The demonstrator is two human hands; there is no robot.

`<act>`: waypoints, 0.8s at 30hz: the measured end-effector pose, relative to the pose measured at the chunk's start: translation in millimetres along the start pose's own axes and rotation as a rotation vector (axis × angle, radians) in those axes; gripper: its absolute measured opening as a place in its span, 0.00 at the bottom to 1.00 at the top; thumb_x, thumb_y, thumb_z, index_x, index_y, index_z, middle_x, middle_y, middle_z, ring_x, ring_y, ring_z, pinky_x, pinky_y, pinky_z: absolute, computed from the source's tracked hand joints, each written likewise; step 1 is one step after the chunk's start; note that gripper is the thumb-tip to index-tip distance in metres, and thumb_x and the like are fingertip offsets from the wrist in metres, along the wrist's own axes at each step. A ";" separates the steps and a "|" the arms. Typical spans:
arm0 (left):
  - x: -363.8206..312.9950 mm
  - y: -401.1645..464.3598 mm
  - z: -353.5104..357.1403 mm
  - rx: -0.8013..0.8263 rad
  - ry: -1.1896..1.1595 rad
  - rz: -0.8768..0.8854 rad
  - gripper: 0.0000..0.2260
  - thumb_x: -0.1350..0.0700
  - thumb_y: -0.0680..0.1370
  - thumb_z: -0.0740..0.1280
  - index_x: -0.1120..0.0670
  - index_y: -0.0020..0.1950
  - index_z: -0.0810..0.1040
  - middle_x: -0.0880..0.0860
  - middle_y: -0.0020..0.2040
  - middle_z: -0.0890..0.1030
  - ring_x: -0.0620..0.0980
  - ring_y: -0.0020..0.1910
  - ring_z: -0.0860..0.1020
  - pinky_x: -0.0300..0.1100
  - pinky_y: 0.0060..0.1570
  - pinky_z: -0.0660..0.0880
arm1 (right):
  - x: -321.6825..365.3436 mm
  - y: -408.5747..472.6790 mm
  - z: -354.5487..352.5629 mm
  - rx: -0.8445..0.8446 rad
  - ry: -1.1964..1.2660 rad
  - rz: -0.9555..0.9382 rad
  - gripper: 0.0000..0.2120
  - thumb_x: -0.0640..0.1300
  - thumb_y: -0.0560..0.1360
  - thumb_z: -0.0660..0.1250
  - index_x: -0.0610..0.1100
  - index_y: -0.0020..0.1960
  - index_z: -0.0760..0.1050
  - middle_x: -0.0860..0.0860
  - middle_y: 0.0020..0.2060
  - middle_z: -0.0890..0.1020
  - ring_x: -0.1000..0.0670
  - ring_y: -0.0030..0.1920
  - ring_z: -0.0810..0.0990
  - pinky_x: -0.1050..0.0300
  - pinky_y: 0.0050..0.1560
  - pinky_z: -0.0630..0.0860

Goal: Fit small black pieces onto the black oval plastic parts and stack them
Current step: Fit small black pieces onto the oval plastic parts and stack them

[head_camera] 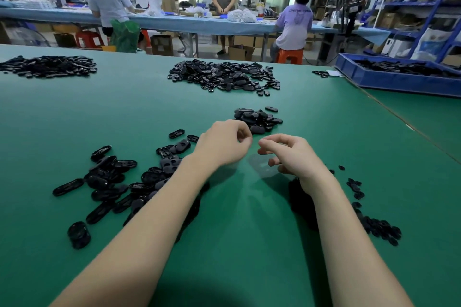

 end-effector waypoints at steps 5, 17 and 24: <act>28.2 0.8 -12.7 0.174 -0.164 -0.089 0.16 0.60 0.80 0.57 0.45 0.45 0.81 0.43 0.44 0.85 0.46 0.42 0.81 0.40 0.44 0.76 | 2.1 -1.6 13.3 0.041 -0.134 -0.030 0.04 0.49 0.77 0.72 0.50 0.48 0.83 0.56 0.39 0.87 0.58 0.29 0.78 0.65 0.32 0.69; 61.8 -9.9 -29.2 0.337 0.169 -0.232 0.03 0.48 0.71 0.75 0.44 0.43 0.84 0.45 0.47 0.84 0.46 0.48 0.81 0.46 0.54 0.80 | 2.6 -2.6 27.4 0.142 -0.212 -0.030 0.05 0.49 0.78 0.72 0.49 0.49 0.84 0.56 0.40 0.88 0.57 0.31 0.79 0.65 0.37 0.72; 58.6 -12.8 -20.2 0.308 0.187 -0.256 0.11 0.52 0.67 0.79 0.47 0.44 0.80 0.47 0.48 0.84 0.52 0.49 0.81 0.51 0.55 0.80 | 1.5 -4.2 21.5 0.144 -0.235 -0.016 0.05 0.50 0.79 0.72 0.49 0.50 0.84 0.55 0.42 0.88 0.58 0.31 0.79 0.67 0.34 0.70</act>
Point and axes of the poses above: each hand's wrist, its own y-axis towards the middle knuckle, its own z-axis out of the palm, x = y × z, the point moved 8 cm from there along y, towards the middle knuckle
